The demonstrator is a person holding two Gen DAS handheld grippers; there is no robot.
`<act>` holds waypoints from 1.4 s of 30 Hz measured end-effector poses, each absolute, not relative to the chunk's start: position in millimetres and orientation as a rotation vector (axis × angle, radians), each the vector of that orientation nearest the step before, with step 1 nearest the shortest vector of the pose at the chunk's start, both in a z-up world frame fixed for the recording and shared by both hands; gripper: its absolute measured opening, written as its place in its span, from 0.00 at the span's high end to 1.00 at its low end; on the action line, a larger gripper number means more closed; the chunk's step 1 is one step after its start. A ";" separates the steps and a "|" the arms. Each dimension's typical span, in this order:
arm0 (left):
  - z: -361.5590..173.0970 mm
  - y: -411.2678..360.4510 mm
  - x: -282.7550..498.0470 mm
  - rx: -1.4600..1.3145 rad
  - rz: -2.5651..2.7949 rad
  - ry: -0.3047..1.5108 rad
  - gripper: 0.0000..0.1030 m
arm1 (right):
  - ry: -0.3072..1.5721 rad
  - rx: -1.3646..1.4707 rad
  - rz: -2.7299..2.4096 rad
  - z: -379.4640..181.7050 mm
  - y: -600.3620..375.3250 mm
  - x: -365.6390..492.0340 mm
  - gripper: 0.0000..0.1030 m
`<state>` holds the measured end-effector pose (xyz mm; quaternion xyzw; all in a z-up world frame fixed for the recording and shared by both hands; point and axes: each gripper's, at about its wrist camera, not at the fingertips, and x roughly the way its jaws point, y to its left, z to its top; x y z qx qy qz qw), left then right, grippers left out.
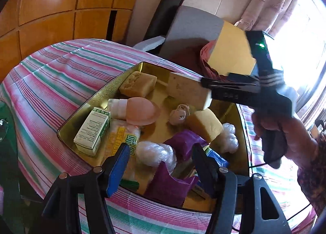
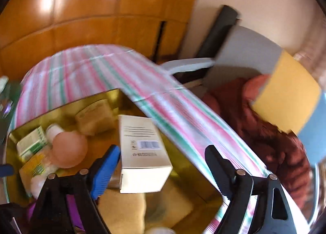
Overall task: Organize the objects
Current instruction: 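Carry the white printed box into the gold tray and open the right gripper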
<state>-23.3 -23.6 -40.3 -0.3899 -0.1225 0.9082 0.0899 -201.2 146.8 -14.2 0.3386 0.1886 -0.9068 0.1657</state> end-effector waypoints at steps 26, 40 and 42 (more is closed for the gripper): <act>-12.2 -25.8 -6.4 -1.122 2.896 -0.260 0.38 | 0.694 1.063 -2.882 -7.5 151.3 -172.4 0.14; -1.6 -22.8 -0.3 -1.127 2.933 -0.155 0.38 | 0.071 1.226 -2.757 13.3 180.9 -82.3 0.02; 0.9 -21.8 1.7 -1.135 2.933 -0.134 0.38 | 0.049 1.230 -2.752 13.4 178.3 -71.3 0.01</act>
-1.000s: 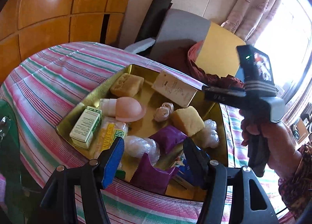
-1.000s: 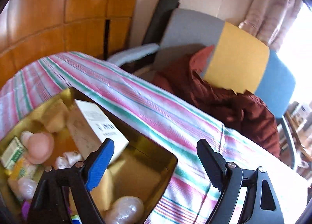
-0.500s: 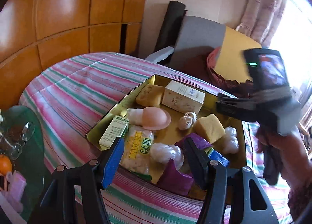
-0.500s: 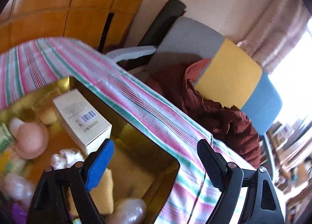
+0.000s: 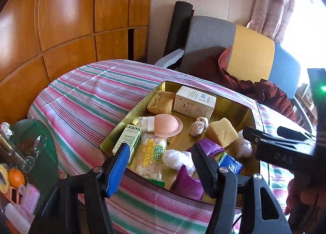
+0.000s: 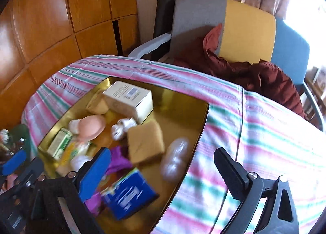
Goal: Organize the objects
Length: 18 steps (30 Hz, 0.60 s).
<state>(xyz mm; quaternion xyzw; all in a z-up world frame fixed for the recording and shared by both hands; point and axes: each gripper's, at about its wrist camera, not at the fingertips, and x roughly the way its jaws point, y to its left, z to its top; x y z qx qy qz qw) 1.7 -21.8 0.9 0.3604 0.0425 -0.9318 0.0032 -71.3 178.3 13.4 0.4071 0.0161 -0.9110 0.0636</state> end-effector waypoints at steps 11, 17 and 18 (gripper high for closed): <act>11.5 -14.5 14.2 1.123 -2.923 0.027 0.38 | -0.017 1.203 -2.777 28.4 175.4 -35.0 0.00; 15.2 -12.1 19.3 1.133 -2.896 -0.032 0.38 | -0.030 1.223 -2.793 30.9 177.9 -26.8 0.00; 15.5 -12.2 19.7 1.135 -2.891 -0.037 0.38 | -0.038 1.226 -2.794 30.9 178.3 -25.8 0.00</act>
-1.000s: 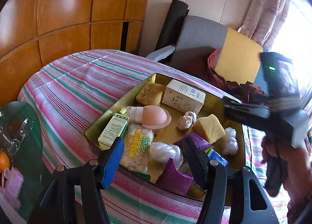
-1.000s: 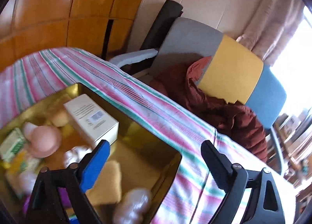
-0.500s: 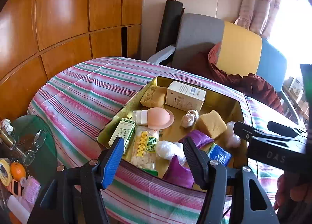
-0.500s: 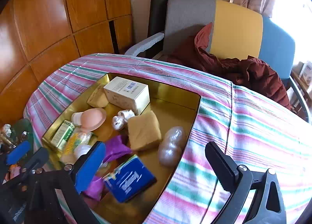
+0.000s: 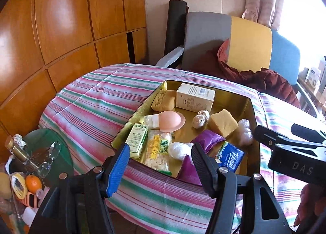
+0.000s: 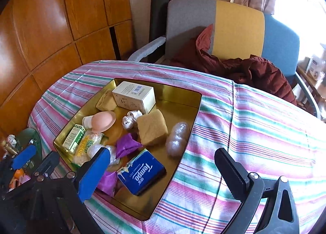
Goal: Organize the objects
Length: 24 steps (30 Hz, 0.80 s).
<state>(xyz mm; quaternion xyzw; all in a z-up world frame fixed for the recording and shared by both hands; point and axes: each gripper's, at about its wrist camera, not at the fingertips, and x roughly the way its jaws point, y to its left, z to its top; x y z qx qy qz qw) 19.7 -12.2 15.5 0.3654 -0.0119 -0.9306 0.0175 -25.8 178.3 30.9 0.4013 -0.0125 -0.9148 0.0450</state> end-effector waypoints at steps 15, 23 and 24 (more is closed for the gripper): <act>18.8 -24.4 21.8 1.154 -2.862 -0.017 0.38 | -0.060 1.283 -2.850 34.9 165.6 -14.6 0.00; 18.7 -30.0 19.8 1.175 -2.857 0.007 0.38 | -0.072 1.341 -2.853 29.1 158.9 -12.6 0.00; 18.5 -30.5 19.4 1.181 -2.857 0.013 0.38 | -0.072 1.355 -2.855 28.5 158.4 -12.9 0.00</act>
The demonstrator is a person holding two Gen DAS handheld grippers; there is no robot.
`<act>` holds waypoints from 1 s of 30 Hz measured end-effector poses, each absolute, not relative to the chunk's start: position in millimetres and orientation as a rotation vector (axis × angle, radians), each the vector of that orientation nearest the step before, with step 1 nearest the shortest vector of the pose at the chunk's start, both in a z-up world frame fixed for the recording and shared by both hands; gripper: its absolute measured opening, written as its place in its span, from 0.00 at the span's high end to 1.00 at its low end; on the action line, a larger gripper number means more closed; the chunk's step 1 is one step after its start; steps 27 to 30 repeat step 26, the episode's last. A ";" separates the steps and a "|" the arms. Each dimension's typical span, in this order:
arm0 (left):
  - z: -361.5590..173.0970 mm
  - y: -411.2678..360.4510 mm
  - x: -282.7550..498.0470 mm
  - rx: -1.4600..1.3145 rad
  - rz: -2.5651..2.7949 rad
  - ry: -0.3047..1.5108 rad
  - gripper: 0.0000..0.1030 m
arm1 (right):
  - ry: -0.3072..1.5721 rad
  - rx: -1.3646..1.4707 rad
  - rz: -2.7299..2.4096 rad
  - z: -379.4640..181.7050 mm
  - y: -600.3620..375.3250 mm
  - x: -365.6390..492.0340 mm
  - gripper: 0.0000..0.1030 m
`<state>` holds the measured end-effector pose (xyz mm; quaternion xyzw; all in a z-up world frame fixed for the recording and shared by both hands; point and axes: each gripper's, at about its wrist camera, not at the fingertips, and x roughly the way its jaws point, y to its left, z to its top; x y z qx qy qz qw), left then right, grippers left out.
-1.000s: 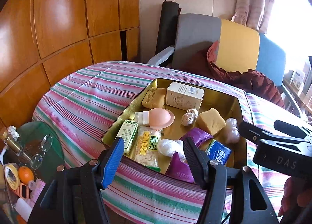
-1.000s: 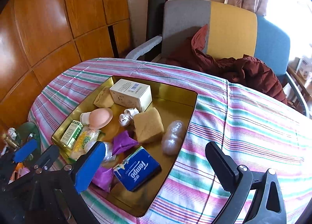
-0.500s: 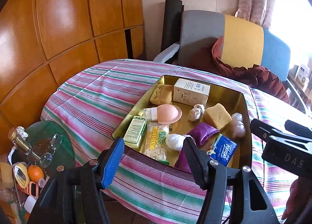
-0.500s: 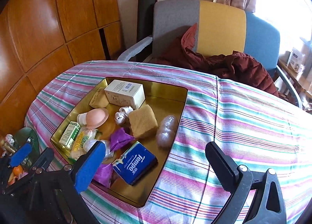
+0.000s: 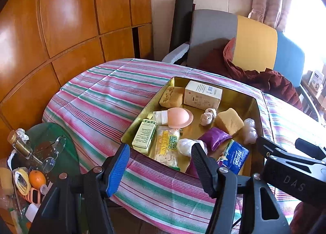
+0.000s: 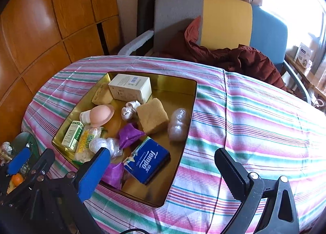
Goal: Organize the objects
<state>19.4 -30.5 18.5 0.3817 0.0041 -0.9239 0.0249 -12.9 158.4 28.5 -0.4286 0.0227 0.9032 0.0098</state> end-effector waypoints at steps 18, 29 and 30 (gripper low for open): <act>16.6 -19.6 23.0 1.198 -2.884 -0.017 0.40 | 0.068 -1.327 2.799 25.7 160.7 -15.4 0.00; 16.4 -20.5 23.7 1.157 -2.864 -0.027 0.46 | 0.068 -1.324 2.797 24.7 162.2 -15.8 0.00; 16.4 -20.5 23.7 1.157 -2.864 -0.027 0.46 | 0.068 -1.324 2.797 24.7 162.2 -15.8 0.00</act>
